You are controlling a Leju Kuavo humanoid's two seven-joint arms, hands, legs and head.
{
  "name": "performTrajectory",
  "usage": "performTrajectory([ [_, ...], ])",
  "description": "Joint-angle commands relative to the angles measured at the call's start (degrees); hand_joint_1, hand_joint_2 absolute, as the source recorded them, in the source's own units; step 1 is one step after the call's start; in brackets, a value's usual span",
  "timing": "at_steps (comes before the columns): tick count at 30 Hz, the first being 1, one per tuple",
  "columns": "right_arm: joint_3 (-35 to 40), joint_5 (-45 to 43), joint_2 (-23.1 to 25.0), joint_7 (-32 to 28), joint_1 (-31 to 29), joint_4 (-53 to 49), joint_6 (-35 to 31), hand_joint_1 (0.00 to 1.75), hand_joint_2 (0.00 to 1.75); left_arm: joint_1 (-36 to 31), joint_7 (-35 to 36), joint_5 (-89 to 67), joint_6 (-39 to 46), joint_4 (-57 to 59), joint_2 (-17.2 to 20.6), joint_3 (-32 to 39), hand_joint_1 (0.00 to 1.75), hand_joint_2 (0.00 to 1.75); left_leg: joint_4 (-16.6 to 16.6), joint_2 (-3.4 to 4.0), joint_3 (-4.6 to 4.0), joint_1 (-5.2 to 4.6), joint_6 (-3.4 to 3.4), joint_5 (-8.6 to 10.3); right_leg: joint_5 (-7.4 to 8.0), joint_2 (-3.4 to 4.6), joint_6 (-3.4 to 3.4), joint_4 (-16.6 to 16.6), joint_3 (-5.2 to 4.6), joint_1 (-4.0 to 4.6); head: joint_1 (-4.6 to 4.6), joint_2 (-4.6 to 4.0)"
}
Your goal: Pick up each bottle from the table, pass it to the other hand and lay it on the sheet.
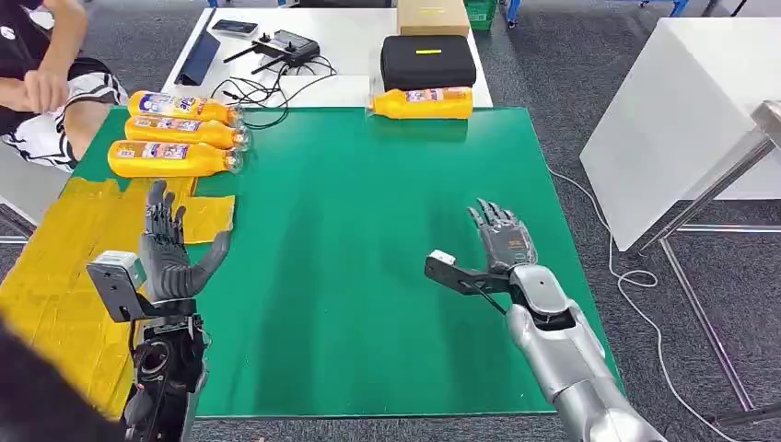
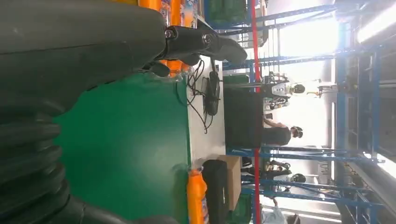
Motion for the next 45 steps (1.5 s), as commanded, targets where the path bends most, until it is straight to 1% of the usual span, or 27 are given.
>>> performTrajectory([
  [1,1.0,-0.5,-0.1,-0.2,-3.0,3.4,-0.7,0.0,1.75,-1.2,0.5,0.2,-0.3,1.1,0.1,-0.3,0.0,1.75,0.0,0.08,0.22,0.0,-0.03,-0.09,-0.08,-0.01,0.0,0.0,0.19,0.01,-0.02,0.0],
  [3,1.0,-0.5,-0.1,-0.2,-2.9,3.3,-0.8,0.0,1.75,-1.2,0.5,0.2,-0.3,1.0,0.1,-0.3,0.0,1.75,0.0,0.05,0.13,-0.02,-0.02,-0.04,-0.04,-0.01,0.0,0.0,0.1,-0.01,-0.02,0.0],
  [4,1.0,-0.5,-0.1,-0.2,-2.9,3.3,-0.8,0.0,1.75,-1.2,0.5,0.2,-0.3,1.0,0.1,-0.3,0.0,1.75,-0.1,0.09,0.26,-0.01,-0.03,-0.09,-0.08,-0.01,0.0,0.0,0.22,0.0,-0.02,0.0],
  [5,-2.6,-5.5,1.2,-5.2,-0.6,-0.5,-7.8,0.0,1.75,-0.8,0.5,-2.3,0.6,0.4,0.6,-1.6,0.0,1.75,0.0,0.06,0.16,0.0,-0.02,-0.06,-0.05,-0.01,0.0,0.0,0.13,0.01,-0.02,0.0],
  [7,-2.1,-5.7,1.6,-4.3,1.6,-5.4,-6.4,0.0,1.75,0.1,0.9,-2.6,0.8,-1.0,0.5,-1.2,0.0,1.75,-0.1,0.06,0.27,0.0,-0.03,-0.1,-0.1,-0.04,-0.01,0.0,0.24,0.02,-0.02,0.0],
  [8,-1.9,-5.5,1.7,-4.1,1.6,-5.8,-6.1,0.0,1.75,0.2,1.0,-2.6,0.8,-1.2,0.6,-1.1,0.0,1.75,0.0,0.06,0.14,0.02,-0.03,-0.06,-0.04,-0.01,-0.01,0.0,0.12,0.03,-0.02,0.0],
  [9,-1.8,-6.0,1.9,-4.0,1.9,-7.6,-5.5,0.0,1.75,0.6,1.0,-2.6,0.8,-1.9,0.4,-0.7,0.0,1.75,-0.1,0.1,0.33,0.01,-0.04,-0.14,-0.12,-0.01,-0.01,0.0,0.29,0.03,0.0,0.0],
  [10,-1.7,-6.2,2.2,-4.0,1.6,-7.7,-5.2,0.0,1.75,0.8,1.0,-2.6,0.8,-2.2,0.4,-0.6,0.0,1.75,0.0,0.14,0.21,0.0,-0.04,-0.11,-0.08,0.06,-0.01,0.0,0.16,0.02,-0.02,0.0],
  [12,-1.6,-6.4,2.3,-3.9,1.4,-7.6,-4.9,0.0,1.75,0.9,1.1,-2.6,0.8,-2.5,0.4,-0.5,0.0,1.75,0.0,0.12,0.09,-0.02,-0.02,-0.04,-0.02,0.04,-0.01,0.0,0.04,-0.01,-0.02,0.0],
  [13,-1.6,-6.4,2.3,-3.9,1.4,-7.6,-4.9,0.0,1.75,0.9,1.1,-2.6,0.8,-2.5,0.4,-0.5,0.0,1.75,-0.1,0.17,0.27,0.0,-0.04,-0.12,-0.09,0.04,-0.02,0.0,0.2,0.02,0.0,0.0],
  [15,-1.8,-6.6,2.5,-3.9,1.0,-7.2,-4.9,0.0,1.75,1.0,1.2,-2.7,0.8,-2.6,0.4,-0.4,0.0,1.75,0.0,0.12,0.11,0.0,-0.03,-0.05,-0.03,0.04,-0.01,0.0,0.06,0.01,-0.02,0.0],
  [18,-1.8,-6.6,2.6,-3.9,1.0,-7.2,-4.9,0.0,1.75,1.1,1.2,-2.7,0.8,-2.6,0.4,-0.4,0.0,1.75,-0.1,0.12,0.32,0.0,-0.04,-0.1,-0.09,0.0,-0.01,0.0,0.26,0.02,-0.02,0.0],
  [20,-1.8,-6.6,2.6,-3.9,1.0,-7.2,-4.9,0.0,1.75,1.1,1.2,-2.7,0.8,-2.6,0.4,-0.4,0.0,1.75,0.0,0.1,0.16,0.0,-0.02,-0.05,-0.04,0.02,0.0,0.0,0.12,0.01,-0.02,0.0],
  [21,-1.8,-6.6,2.6,-3.9,1.0,-7.2,-4.9,0.0,1.75,1.1,1.2,-2.7,0.8,-2.6,0.4,-0.4,0.0,1.75,-0.1,0.13,0.29,0.0,-0.03,-0.1,-0.08,0.02,0.0,0.0,0.24,0.01,-0.02,0.0],
  [24,-1.7,-6.5,2.6,-3.7,0.9,-6.8,-4.9,0.0,1.75,1.1,1.3,-2.8,0.7,-2.6,0.4,-0.5,0.0,1.75,0.0,0.08,0.19,0.0,-0.03,-0.07,-0.07,-0.02,0.0,0.0,0.15,0.01,0.0,0.0],
  [28,-1.4,-6.4,1.8,-3.1,1.6,-6.9,-4.8,0.0,1.75,1.2,1.7,-2.9,0.3,-2.6,0.4,-0.7,0.0,1.75,-0.1,0.1,0.4,0.01,-0.04,-0.14,-0.14,-0.03,-0.01,0.0,0.35,0.03,0.0,0.0],
  [29,-1.4,-6.5,1.6,-3.1,1.7,-6.9,-4.9,0.0,1.75,1.2,1.7,-2.9,0.3,-2.6,0.3,-0.8,0.0,1.75,-0.1,0.06,0.22,0.0,-0.03,-0.07,-0.07,-0.03,0.0,0.0,0.18,0.01,-0.02,0.0],
  [31,-1.4,-6.6,1.5,-3.1,2.1,-7.0,-5.0,0.0,1.75,0.7,1.6,-2.9,0.1,-1.9,0.3,-0.9,0.0,1.75,-0.1,0.06,0.44,0.01,-0.04,-0.14,-0.15,-0.08,0.0,-0.1,0.4,0.03,-0.02,0.0],
  [32,-1.4,-6.7,1.4,-3.1,2.4,-7.0,-5.0,0.0,1.75,0.4,1.7,-2.9,0.0,-1.6,0.3,-1.0,0.0,1.75,-0.1,0.0,0.19,0.0,-0.02,-0.05,-0.07,-0.09,0.0,0.0,0.18,0.01,0.0,0.0],
  [34,-1.4,-6.6,1.6,-3.1,2.6,-6.9,-5.0,0.0,1.75,-0.3,1.7,-3.0,-0.1,-0.8,0.5,-1.2,0.0,1.75,-0.1,-0.02,0.39,0.01,-0.04,-0.1,-0.13,-0.16,0.0,-0.1,0.38,0.03,0.0,0.0],
  [35,-1.4,-6.6,1.6,-3.1,2.6,-6.9,-5.0,0.0,1.75,-0.4,1.7,-3.0,-0.1,-0.7,0.5,-1.2,0.0,1.75,-0.1,-0.01,0.24,-0.01,-0.03,-0.06,-0.08,-0.11,0.0,0.0,0.22,0.0,-0.02,0.0],
  [36,-1.4,-6.6,1.6,-3.1,2.6,-6.9,-5.0,0.0,1.75,-0.4,1.7,-3.0,-0.1,-0.7,0.5,-1.2,0.0,1.75,-0.1,0.0,0.34,0.01,-0.04,-0.09,-0.11,-0.13,0.0,-0.1,0.32,0.03,0.0,0.0],
  [37,-1.4,-6.6,1.6,-3.1,2.6,-6.9,-5.0,0.0,1.75,-0.4,1.7,-3.0,-0.1,-0.7,0.5,-1.2,0.0,1.75,-0.1,0.0,0.16,0.0,-0.03,-0.04,-0.05,-0.09,0.0,0.0,0.14,0.02,-0.02,0.0],
  [38,-1.4,-6.6,1.6,-3.1,2.6,-6.9,-5.0,0.0,1.75,-0.4,1.7,-3.0,-0.1,-0.7,0.5,-1.2,0.0,1.75,-0.1,0.03,0.34,0.0,-0.04,-0.09,-0.11,-0.1,0.0,-0.1,0.3,0.02,0.0,0.0],
  [40,-1.3,-6.5,1.8,-3.0,2.5,-7.0,-5.0,0.0,1.75,-0.4,1.7,-3.0,-0.1,-0.7,0.6,-1.2,0.0,1.75,-0.1,0.02,0.16,-0.01,-0.03,-0.04,-0.05,-0.07,0.0,0.0,0.13,0.01,-0.02,0.0],
  [41,-1.3,-6.5,1.8,-3.0,2.5,-7.0,-5.0,0.0,1.75,-0.4,1.7,-3.0,-0.1,-0.7,0.6,-1.2,0.0,1.75,-0.1,0.04,0.27,0.0,-0.04,-0.08,-0.09,-0.08,-0.01,0.0,0.22,0.01,0.0,0.0],
  [45,-1.2,-6.3,1.6,-2.7,2.6,-7.0,-4.4,0.0,1.75,-1.3,1.8,-3.0,-0.4,0.4,0.5,-1.4,0.0,1.75,-0.1,0.01,0.18,0.01,-0.03,-0.05,-0.06,-0.08,0.0,0.0,0.16,0.03,-0.02,0.0],
])
